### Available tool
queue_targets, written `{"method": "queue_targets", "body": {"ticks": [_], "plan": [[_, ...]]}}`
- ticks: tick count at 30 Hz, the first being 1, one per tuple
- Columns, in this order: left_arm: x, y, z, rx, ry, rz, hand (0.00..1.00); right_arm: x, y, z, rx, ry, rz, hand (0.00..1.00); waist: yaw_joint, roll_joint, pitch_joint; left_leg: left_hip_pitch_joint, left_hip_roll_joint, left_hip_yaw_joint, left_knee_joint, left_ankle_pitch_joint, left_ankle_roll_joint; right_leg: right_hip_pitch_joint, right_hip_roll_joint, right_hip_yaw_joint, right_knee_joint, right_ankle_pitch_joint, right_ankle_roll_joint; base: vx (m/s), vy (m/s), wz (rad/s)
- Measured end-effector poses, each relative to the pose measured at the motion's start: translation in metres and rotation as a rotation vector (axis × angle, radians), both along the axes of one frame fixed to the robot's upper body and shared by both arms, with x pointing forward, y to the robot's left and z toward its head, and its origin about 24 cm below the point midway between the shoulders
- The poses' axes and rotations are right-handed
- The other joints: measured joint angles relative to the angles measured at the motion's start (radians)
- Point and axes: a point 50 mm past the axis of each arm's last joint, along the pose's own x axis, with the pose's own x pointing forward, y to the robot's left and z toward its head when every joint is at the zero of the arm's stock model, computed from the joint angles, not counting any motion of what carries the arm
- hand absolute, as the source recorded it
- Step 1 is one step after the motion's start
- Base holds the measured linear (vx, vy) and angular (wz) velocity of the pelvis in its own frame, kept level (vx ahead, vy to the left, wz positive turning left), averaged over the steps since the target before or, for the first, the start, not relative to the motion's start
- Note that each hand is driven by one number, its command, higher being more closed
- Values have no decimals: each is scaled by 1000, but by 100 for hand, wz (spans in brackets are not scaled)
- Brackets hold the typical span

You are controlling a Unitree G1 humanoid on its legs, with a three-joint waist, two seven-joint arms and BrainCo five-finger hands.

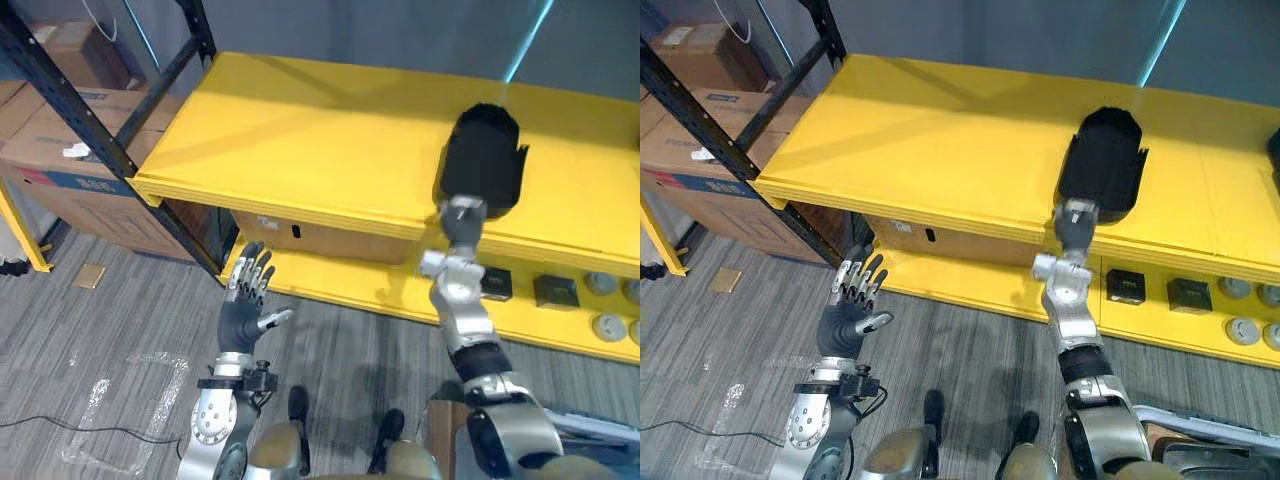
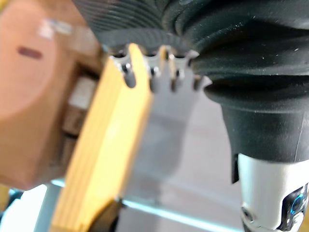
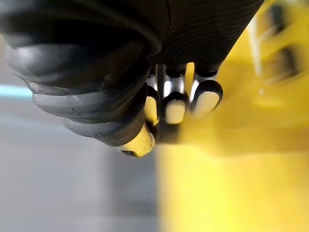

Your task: Walk over and take plastic housings, then place them on the shelf

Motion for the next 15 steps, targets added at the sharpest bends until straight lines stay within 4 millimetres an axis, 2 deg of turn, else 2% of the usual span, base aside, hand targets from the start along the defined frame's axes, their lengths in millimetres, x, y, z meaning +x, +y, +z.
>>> {"method": "queue_targets", "body": {"ticks": [1,2,4,7,9,15], "plan": [[-1,2,0,-11,4,29,0,-16,6,5,-18,-46,24,100,-10,-7,2,7,1,14,0,0,5,-1,0,9,2,2,1,118,-21,-25],[-1,3,0,-18,5,41,0,-23,10,6,-32,-55,39,100,-18,-11,5,11,1,21,0,-2,7,-1,0,15,2,2,1,113,-18,-29],[0,6,2,-36,3,89,0,-45,14,-3,-45,-25,84,100,-36,-22,10,19,3,47,0,-15,5,-7,2,39,1,1,1,94,-3,-30],[-2,9,3,-44,8,122,0,-64,16,-15,-55,17,126,100,-53,-28,14,36,4,76,0,-38,4,-10,2,70,0,-1,3,71,7,-33],[-2,10,6,-49,-4,131,0,-72,15,-17,-56,22,133,100,-64,-31,15,38,4,80,0,-45,2,-10,2,74,0,-4,4,45,9,-13],[-8,13,10,-58,-12,157,0,-84,15,-23,-24,28,187,100,-65,-34,17,45,6,103,0,-61,2,-16,4,94,1,-14,8,32,3,-9]]}}
